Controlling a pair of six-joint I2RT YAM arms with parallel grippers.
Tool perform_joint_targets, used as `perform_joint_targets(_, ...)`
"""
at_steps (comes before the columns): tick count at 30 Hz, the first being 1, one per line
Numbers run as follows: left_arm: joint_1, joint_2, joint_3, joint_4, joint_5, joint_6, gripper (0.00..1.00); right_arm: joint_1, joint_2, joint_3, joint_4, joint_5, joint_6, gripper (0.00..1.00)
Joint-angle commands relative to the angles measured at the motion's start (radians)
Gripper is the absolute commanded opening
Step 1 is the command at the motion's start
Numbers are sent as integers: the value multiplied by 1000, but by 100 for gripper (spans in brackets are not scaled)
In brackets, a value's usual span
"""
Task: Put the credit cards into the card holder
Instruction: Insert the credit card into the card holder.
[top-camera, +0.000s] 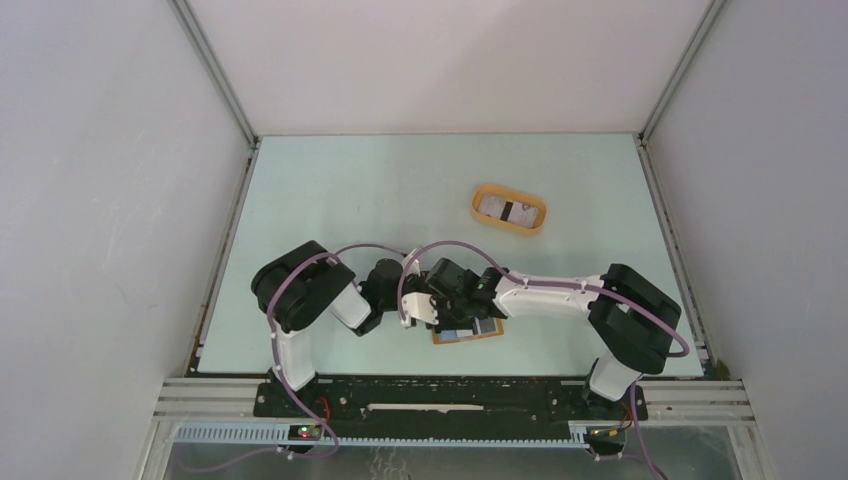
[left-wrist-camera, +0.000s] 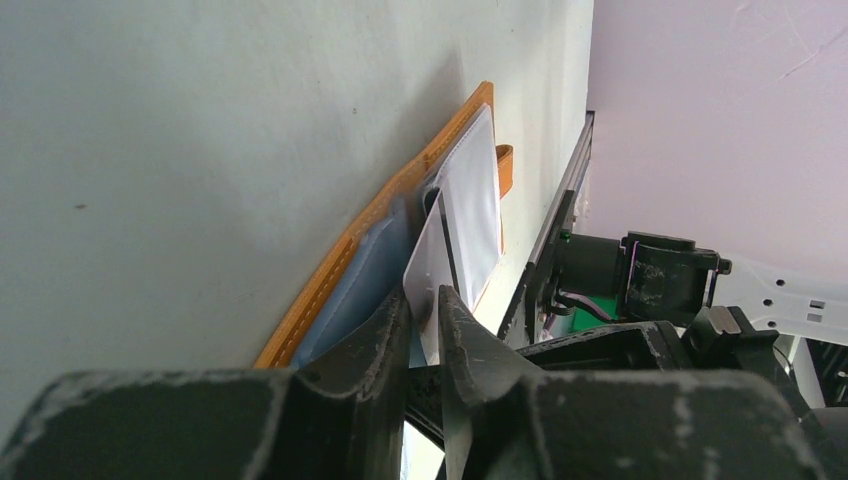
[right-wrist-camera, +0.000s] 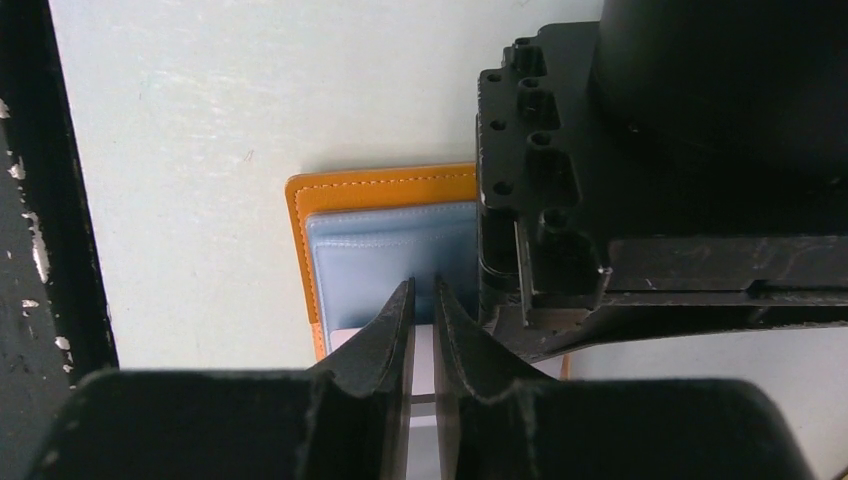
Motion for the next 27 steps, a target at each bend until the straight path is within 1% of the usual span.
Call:
perform_joint_targets(1, 0, 29, -1, -53, -13, 18, 23, 10, 15, 17, 33, 57, -20, 19)
perform_joint_targets(16, 0, 38, -4, -47, -14, 26, 30, 3, -3, 21, -34, 123, -30, 19)
perform_joint_targets(27, 0, 49, 1, -46, -16, 29, 33, -65, -44, -3, -62, 110, -30, 19)
